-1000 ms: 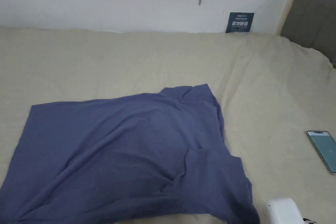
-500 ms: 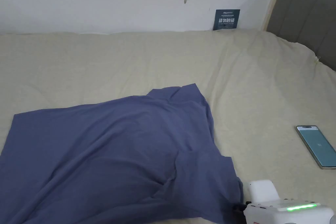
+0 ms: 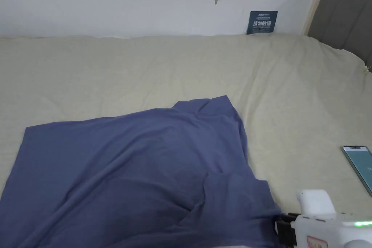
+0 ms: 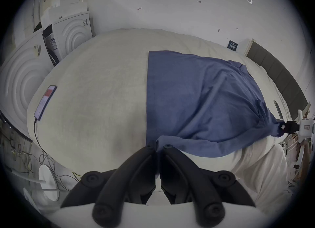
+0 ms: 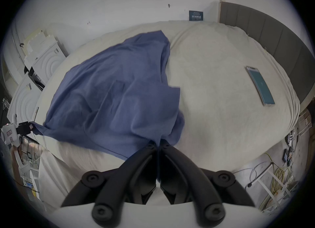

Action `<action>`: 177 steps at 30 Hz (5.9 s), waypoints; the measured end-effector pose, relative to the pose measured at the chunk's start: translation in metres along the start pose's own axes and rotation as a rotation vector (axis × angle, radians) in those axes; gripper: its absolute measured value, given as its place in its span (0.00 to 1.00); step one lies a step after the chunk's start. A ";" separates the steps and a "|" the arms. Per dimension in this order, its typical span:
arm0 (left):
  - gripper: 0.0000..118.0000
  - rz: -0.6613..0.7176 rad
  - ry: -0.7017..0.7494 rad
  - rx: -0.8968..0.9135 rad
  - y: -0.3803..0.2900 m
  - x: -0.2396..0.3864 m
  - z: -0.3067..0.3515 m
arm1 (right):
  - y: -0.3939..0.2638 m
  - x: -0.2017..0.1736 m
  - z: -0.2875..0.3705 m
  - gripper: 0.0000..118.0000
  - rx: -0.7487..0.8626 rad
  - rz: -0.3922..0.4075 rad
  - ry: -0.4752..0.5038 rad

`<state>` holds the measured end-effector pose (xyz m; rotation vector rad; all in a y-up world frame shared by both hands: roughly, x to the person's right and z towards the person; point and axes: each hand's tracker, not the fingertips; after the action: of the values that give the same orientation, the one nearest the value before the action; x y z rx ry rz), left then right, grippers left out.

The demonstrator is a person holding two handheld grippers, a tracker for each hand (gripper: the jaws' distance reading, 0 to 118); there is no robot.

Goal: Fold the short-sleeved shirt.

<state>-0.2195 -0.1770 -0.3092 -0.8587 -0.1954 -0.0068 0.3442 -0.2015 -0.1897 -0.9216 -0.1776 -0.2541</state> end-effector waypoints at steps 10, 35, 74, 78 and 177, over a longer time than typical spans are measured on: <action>0.02 -0.017 -0.016 0.052 0.083 -0.005 -0.051 | 0.102 0.014 -0.038 0.05 0.073 -0.053 0.049; 0.33 0.081 0.009 0.054 0.037 0.014 -0.018 | 0.069 -0.024 -0.004 0.94 0.185 0.062 0.075; 0.41 -0.053 0.074 -0.098 0.008 0.004 -0.099 | 0.010 -0.084 -0.012 0.02 0.057 0.102 0.131; 0.05 -0.123 0.115 -0.113 0.007 0.016 -0.100 | 0.004 -0.073 -0.010 0.02 0.059 0.051 0.125; 0.00 -0.058 -0.023 0.088 0.082 0.092 -0.035 | 0.224 0.022 -0.110 0.94 0.085 -0.036 -0.018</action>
<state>-0.1162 -0.1426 -0.3770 -0.7650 -0.2402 -0.0421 0.4356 -0.1633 -0.4199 -0.8372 -0.2202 -0.2693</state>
